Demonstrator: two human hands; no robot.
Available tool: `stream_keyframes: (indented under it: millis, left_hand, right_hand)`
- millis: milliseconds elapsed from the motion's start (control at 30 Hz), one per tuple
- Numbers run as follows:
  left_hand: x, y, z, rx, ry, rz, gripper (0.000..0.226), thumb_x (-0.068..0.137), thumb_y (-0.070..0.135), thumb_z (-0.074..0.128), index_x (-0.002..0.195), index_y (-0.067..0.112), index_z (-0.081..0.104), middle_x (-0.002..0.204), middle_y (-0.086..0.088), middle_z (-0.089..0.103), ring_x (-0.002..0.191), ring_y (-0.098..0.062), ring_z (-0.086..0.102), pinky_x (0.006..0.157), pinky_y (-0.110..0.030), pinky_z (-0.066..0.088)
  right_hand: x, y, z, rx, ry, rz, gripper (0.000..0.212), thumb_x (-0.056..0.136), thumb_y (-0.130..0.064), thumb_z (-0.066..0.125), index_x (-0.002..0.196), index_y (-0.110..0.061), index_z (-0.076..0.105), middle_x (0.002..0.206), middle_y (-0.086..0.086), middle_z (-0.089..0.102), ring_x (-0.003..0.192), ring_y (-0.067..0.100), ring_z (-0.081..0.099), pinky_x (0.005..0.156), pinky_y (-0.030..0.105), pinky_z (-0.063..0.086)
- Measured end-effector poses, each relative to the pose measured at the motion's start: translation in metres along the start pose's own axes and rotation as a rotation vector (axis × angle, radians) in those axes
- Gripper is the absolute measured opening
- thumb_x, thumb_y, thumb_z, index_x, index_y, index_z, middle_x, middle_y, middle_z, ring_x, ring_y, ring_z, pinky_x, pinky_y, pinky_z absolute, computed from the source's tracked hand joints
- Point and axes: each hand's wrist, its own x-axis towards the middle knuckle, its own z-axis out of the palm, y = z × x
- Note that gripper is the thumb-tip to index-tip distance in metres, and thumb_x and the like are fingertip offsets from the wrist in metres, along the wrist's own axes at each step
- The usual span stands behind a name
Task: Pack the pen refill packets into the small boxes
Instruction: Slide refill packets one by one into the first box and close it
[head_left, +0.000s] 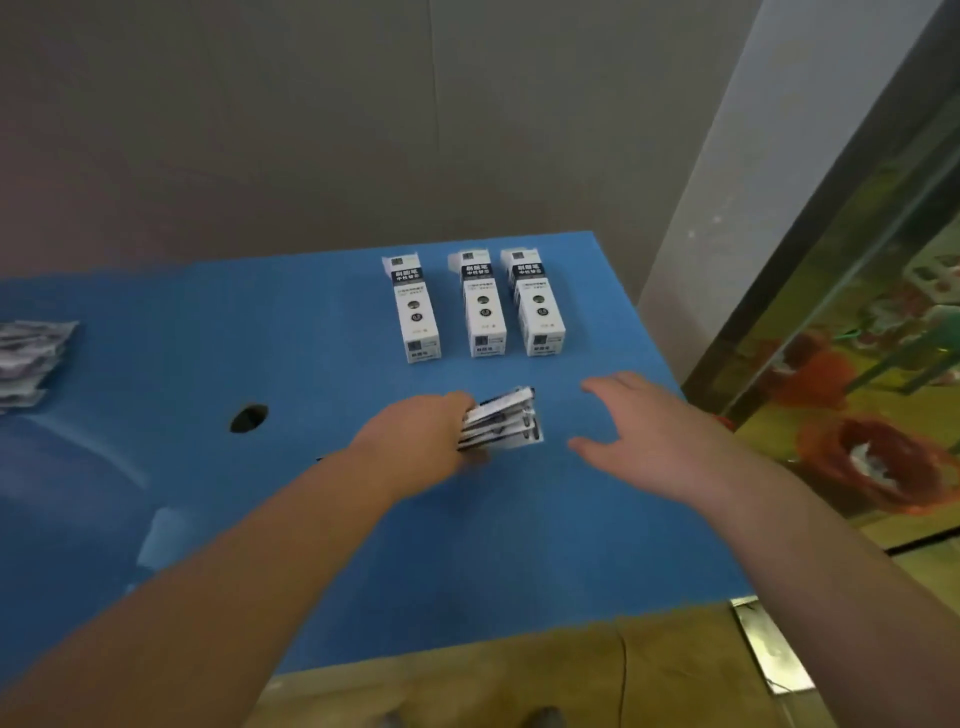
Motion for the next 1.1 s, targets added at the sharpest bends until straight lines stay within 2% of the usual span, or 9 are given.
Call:
stream_keyframes:
  millis: [167, 367, 467, 533, 633, 700, 800, 933, 1100]
  left_hand:
    - [0.025, 0.008, 0.015, 0.148, -0.083, -0.012, 0.032, 0.088, 0.057, 0.066, 0.101, 0.033, 0.051, 0.094, 0.009, 0.059, 0.087, -0.018, 0.058, 0.074, -0.034, 0.049]
    - [0.048, 0.023, 0.017, 0.182, -0.045, 0.039, 0.045, 0.079, 0.061, 0.072, 0.106, 0.031, 0.053, 0.103, 0.006, 0.060, 0.095, -0.021, 0.061, 0.080, -0.037, 0.050]
    - [0.051, 0.022, 0.016, 0.199, -0.053, 0.075, 0.063, 0.074, 0.066, 0.074, 0.124, 0.035, 0.053, 0.113, 0.008, 0.061, 0.106, -0.019, 0.059, 0.093, -0.037, 0.046]
    - [0.050, 0.018, 0.017, 0.196, -0.056, 0.091, 0.081, 0.071, 0.070, 0.074, 0.139, 0.037, 0.045, 0.127, 0.008, 0.058, 0.118, -0.019, 0.055, 0.101, -0.038, 0.040]
    - [0.045, 0.011, 0.017, 0.181, -0.052, 0.099, 0.105, 0.070, 0.075, 0.072, 0.155, 0.034, 0.027, 0.154, 0.009, 0.041, 0.139, -0.018, 0.041, 0.116, -0.040, 0.030]
    - [0.039, 0.006, 0.017, 0.134, -0.025, 0.093, 0.111, 0.068, 0.078, 0.071, 0.157, 0.034, 0.022, 0.161, 0.010, 0.032, 0.145, -0.017, 0.034, 0.121, -0.040, 0.026]
    - [0.027, -0.002, 0.013, 0.018, 0.065, 0.084, 0.102, 0.072, 0.080, 0.065, 0.156, 0.035, 0.028, 0.161, 0.012, 0.032, 0.146, -0.014, 0.033, 0.121, -0.038, 0.028]
    - [0.025, -0.017, 0.006, -0.228, 0.220, -0.026, 0.077, 0.086, 0.066, 0.063, 0.150, 0.033, 0.040, 0.156, 0.013, 0.040, 0.142, -0.009, 0.037, 0.116, -0.032, 0.034]
    - [0.060, -0.040, -0.015, -0.400, 0.448, -0.221, 0.080, 0.088, 0.051, 0.071, 0.152, 0.019, 0.036, 0.155, 0.001, 0.038, 0.144, -0.020, 0.034, 0.115, -0.039, 0.034]
  right_hand:
    - [0.012, 0.023, 0.006, 0.025, -0.040, -0.041, 0.073, 0.089, -0.056, 0.060, 0.151, -0.027, 0.034, 0.147, -0.003, 0.042, 0.134, 0.022, 0.044, 0.107, 0.041, 0.043]
    - [0.020, 0.034, 0.014, 0.051, -0.074, -0.054, 0.075, 0.089, -0.056, 0.062, 0.152, -0.027, 0.035, 0.150, -0.003, 0.041, 0.138, 0.021, 0.042, 0.110, 0.042, 0.041]
    - [0.023, 0.034, 0.013, 0.060, -0.073, -0.059, 0.075, 0.088, -0.057, 0.062, 0.151, -0.027, 0.035, 0.150, -0.003, 0.041, 0.138, 0.020, 0.041, 0.112, 0.041, 0.040]
    - [0.024, 0.034, 0.012, 0.066, -0.065, -0.050, 0.075, 0.088, -0.056, 0.062, 0.152, -0.027, 0.034, 0.151, -0.003, 0.039, 0.139, 0.020, 0.040, 0.112, 0.042, 0.039]
    - [0.024, 0.033, 0.011, 0.070, -0.056, -0.046, 0.075, 0.089, -0.057, 0.061, 0.152, -0.028, 0.033, 0.151, -0.004, 0.038, 0.139, 0.019, 0.040, 0.111, 0.042, 0.040]
    - [0.025, 0.031, 0.013, 0.071, -0.057, -0.045, 0.074, 0.089, -0.056, 0.061, 0.152, -0.028, 0.033, 0.150, -0.004, 0.039, 0.138, 0.019, 0.040, 0.111, 0.042, 0.040]
    - [0.027, 0.027, 0.016, 0.075, -0.053, -0.052, 0.072, 0.089, -0.057, 0.062, 0.150, -0.028, 0.036, 0.148, -0.003, 0.042, 0.136, 0.019, 0.043, 0.109, 0.041, 0.042]
    - [0.030, 0.018, 0.017, 0.081, -0.043, -0.071, 0.066, 0.090, -0.054, 0.062, 0.147, -0.031, 0.038, 0.142, -0.005, 0.044, 0.133, 0.017, 0.044, 0.107, 0.039, 0.043]
    - [0.040, 0.007, 0.020, 0.093, -0.009, -0.099, 0.066, 0.091, -0.052, 0.062, 0.148, -0.029, 0.038, 0.142, -0.009, 0.044, 0.135, 0.015, 0.039, 0.108, 0.034, 0.040]
